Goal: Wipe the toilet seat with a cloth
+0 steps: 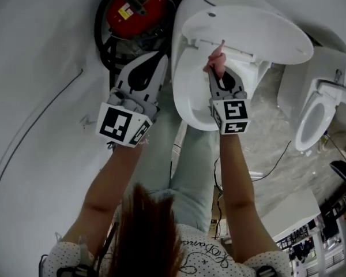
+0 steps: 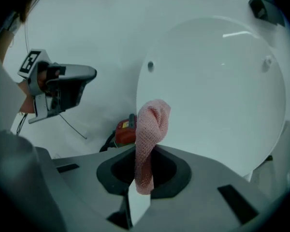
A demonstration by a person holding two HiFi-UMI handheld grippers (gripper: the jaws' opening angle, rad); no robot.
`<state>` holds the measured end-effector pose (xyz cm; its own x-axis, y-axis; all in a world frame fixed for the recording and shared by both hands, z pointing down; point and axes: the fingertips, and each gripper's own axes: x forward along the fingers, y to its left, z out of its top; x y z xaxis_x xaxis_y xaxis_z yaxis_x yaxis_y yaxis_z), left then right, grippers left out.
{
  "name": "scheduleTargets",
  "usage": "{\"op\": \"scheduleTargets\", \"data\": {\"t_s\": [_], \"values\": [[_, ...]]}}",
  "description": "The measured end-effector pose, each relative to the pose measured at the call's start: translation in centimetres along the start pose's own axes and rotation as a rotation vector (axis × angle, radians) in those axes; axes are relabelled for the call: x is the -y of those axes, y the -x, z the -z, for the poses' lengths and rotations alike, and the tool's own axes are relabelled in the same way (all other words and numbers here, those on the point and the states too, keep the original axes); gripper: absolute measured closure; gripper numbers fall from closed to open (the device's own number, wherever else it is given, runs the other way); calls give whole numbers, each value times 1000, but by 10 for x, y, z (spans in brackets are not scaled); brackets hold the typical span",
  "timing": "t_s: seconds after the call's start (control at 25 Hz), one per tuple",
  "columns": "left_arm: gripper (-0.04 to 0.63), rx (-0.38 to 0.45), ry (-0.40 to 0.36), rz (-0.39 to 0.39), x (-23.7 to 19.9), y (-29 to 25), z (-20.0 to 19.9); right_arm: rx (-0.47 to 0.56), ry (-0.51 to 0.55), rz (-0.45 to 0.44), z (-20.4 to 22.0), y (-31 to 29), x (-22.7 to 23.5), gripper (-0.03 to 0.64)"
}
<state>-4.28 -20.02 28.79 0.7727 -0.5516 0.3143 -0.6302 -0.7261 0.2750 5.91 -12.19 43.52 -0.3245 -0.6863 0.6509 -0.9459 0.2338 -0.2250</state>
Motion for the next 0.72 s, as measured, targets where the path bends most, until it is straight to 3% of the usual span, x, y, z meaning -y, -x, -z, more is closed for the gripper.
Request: {"op": "scheduleTargets", "data": {"t_s": [0.16,0.36,0.52,0.72], "values": [[590,-8,19,-14,-21,-12,39,-175,47,-6,59,-61,5,561],[590,-20,54,-41,-40,-20,79,-242,83,16,103,-102,9,555],[589,-35,61,-48,-46,-21,101,-235,84,66,118,-118,18,524],[590,-55,77,-55,-48,-19,118,-143,94,106,109,-122,24,420]]}}
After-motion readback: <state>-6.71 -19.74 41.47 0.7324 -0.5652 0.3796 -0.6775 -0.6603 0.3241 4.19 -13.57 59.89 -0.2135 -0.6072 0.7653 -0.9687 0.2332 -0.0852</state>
